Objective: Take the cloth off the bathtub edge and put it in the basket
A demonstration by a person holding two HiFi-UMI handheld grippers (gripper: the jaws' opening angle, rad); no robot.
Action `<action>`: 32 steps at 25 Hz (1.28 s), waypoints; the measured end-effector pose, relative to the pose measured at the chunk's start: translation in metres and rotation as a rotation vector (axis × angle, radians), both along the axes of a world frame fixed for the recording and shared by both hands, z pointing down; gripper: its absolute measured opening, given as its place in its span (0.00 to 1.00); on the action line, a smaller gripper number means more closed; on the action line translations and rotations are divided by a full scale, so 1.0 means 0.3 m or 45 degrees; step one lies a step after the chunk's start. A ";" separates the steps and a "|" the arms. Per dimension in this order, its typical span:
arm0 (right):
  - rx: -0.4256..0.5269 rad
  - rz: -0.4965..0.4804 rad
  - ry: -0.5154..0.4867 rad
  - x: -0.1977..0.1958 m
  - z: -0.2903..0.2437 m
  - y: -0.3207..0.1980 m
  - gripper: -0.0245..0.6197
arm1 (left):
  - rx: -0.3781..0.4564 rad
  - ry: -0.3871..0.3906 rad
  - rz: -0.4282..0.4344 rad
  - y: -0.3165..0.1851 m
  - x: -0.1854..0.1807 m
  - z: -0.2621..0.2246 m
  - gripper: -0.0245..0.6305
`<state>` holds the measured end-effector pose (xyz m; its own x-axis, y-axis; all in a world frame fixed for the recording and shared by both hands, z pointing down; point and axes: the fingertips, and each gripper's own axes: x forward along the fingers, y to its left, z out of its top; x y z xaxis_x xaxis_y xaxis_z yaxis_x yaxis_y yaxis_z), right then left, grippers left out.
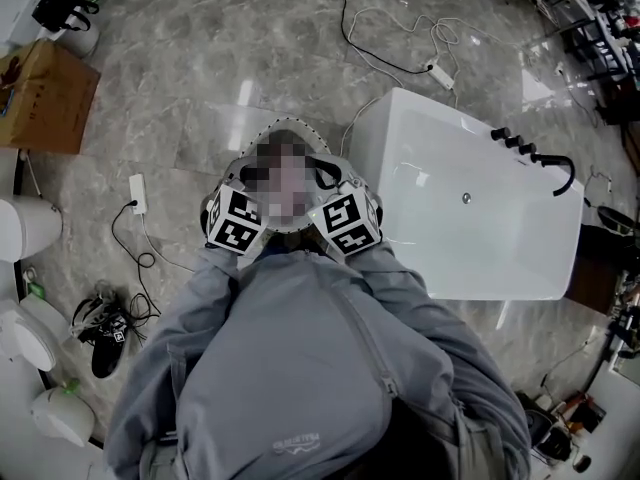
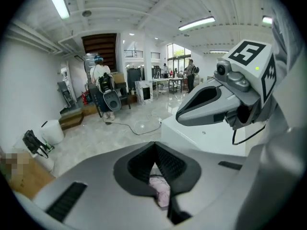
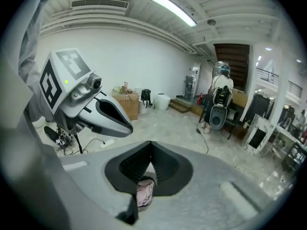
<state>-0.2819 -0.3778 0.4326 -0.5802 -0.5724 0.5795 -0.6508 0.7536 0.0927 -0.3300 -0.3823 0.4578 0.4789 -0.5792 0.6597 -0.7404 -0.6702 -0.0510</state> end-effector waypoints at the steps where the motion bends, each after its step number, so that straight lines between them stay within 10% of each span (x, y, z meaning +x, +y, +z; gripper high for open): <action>1: 0.035 0.012 -0.015 0.003 -0.039 -0.008 0.05 | 0.045 0.012 -0.015 -0.013 0.001 -0.040 0.04; 19: 0.511 0.334 -0.374 0.183 -0.644 -0.073 0.05 | 0.594 0.475 -0.294 -0.065 0.015 -0.670 0.04; 32: 0.579 0.380 -0.419 0.211 -0.662 -0.048 0.05 | 0.737 0.473 -0.354 -0.023 0.019 -0.728 0.04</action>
